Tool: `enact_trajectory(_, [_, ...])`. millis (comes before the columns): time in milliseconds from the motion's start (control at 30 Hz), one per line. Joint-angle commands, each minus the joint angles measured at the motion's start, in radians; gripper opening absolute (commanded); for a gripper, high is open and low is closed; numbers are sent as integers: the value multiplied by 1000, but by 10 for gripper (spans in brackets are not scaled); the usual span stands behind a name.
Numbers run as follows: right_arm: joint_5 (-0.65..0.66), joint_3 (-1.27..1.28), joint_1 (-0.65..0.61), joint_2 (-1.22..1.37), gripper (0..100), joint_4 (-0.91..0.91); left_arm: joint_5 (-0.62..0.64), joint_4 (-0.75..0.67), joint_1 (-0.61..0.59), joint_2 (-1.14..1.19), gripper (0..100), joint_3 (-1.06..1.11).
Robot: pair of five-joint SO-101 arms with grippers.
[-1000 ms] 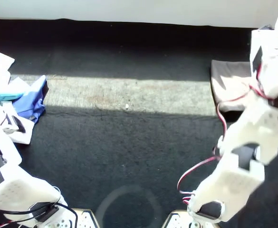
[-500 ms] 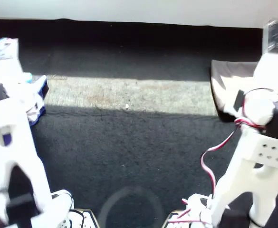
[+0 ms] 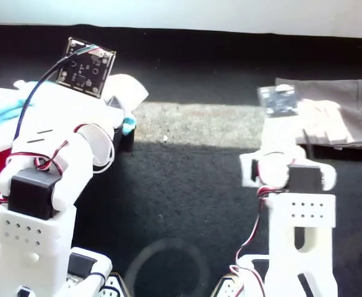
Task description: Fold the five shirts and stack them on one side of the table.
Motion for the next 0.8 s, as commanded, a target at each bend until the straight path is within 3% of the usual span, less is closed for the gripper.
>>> enact_trajectory(0, [-14,21,-119,-30,123,-62,-5,-29,27,-31,146,-12])
enact_trajectory(100, [-14,24,-232,-28,222,-128,-3,12,-12,-31,224,-12])
enact_trajectory(267, [-15,21,-389,10,236,-242,-5,170,-160,-31,202,-10])
enact_trajectory(433, [-51,15,-522,214,236,-315,-11,302,-524,-28,188,-1])
enact_trajectory(567, [-78,13,-653,374,236,-381,-31,284,-843,-25,189,62])
enact_trajectory(767, [-74,13,-819,541,238,-515,-117,278,-1043,-25,189,222])
